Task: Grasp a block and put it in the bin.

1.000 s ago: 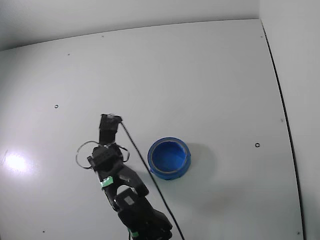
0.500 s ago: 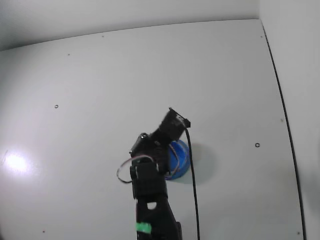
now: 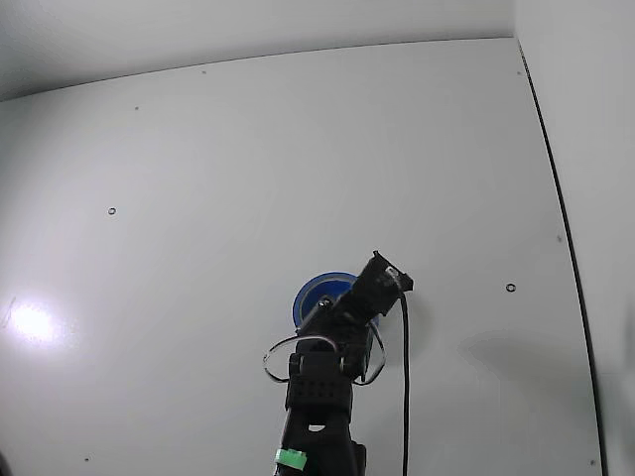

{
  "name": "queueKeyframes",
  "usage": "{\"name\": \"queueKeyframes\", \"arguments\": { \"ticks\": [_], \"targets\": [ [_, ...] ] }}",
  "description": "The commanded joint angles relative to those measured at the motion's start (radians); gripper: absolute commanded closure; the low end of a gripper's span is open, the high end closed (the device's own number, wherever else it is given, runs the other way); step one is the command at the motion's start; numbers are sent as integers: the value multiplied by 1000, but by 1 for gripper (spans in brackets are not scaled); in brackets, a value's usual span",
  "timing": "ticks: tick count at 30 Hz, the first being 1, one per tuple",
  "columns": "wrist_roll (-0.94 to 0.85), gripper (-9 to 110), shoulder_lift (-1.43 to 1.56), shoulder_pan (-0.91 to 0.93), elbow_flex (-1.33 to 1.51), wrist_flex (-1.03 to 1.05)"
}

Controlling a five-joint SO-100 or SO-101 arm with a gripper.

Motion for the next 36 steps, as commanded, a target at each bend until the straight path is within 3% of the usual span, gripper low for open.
{"name": "queueKeyframes", "arguments": {
  "ticks": [1,22,31,36],
  "targets": [
    [-6,101,-34,-6,-23,-92],
    [-20,100,-67,-8,-23,-112],
    [-20,82,-58,-8,-21,-112],
    [-5,92,-51,-8,-21,-112]
  ]
}}
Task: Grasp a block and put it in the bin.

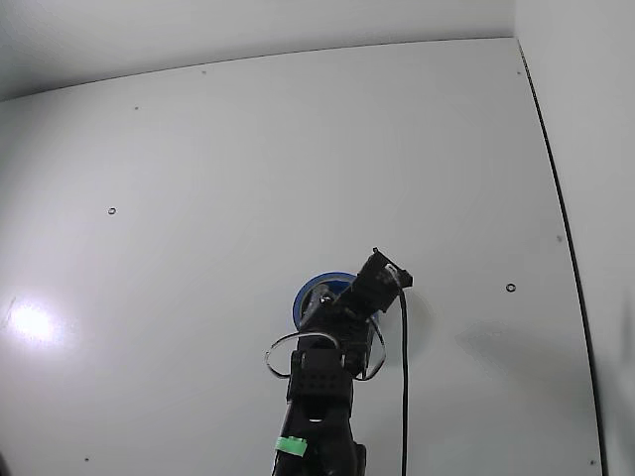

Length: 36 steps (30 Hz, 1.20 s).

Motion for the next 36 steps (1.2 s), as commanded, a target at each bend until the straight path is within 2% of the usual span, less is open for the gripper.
{"name": "queueKeyframes", "arguments": {
  "ticks": [1,3,7,12,18,24,29,36],
  "targets": [
    [5,97,25,-5,-21,-25],
    [6,103,43,-5,-21,-25],
    [28,100,133,2,-18,-25],
    [156,102,316,8,-20,-23],
    [337,101,617,9,-20,-23],
    [620,101,876,17,-21,-15],
    [752,101,807,61,57,219],
    [764,101,785,63,218,621]
  ]
}}
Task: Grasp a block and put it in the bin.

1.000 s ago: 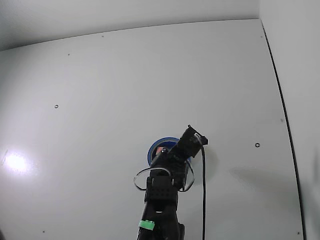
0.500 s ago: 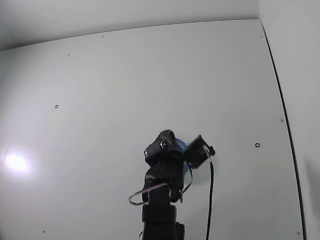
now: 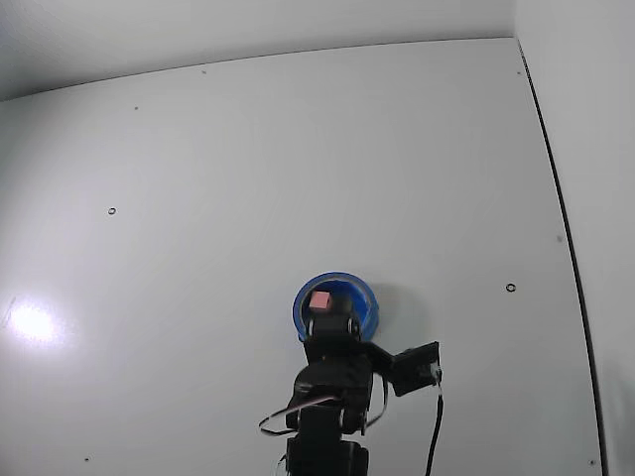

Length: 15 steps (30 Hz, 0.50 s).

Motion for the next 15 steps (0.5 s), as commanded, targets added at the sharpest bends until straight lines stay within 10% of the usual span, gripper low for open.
{"name": "queueKeyframes", "arguments": {
  "ticks": [1,15],
  "targets": [
    [3,101,-2,3,26,143],
    [-98,101,-2,3,63,176]
  ]
}}
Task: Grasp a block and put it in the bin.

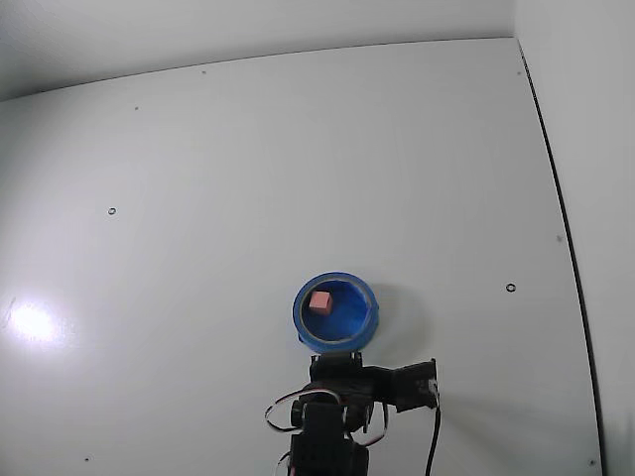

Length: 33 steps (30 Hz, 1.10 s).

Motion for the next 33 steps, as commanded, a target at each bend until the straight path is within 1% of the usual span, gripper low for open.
{"name": "queueKeyframes", "arguments": {
  "ticks": [1,5,7,18,33],
  "targets": [
    [-81,101,-2,2,-17,2],
    [-179,101,-2,-26,-20,14],
    [-190,102,-2,-58,-23,15],
    [-110,102,-2,-86,-14,15],
    [-106,101,-2,-87,-14,3]
  ]
}}
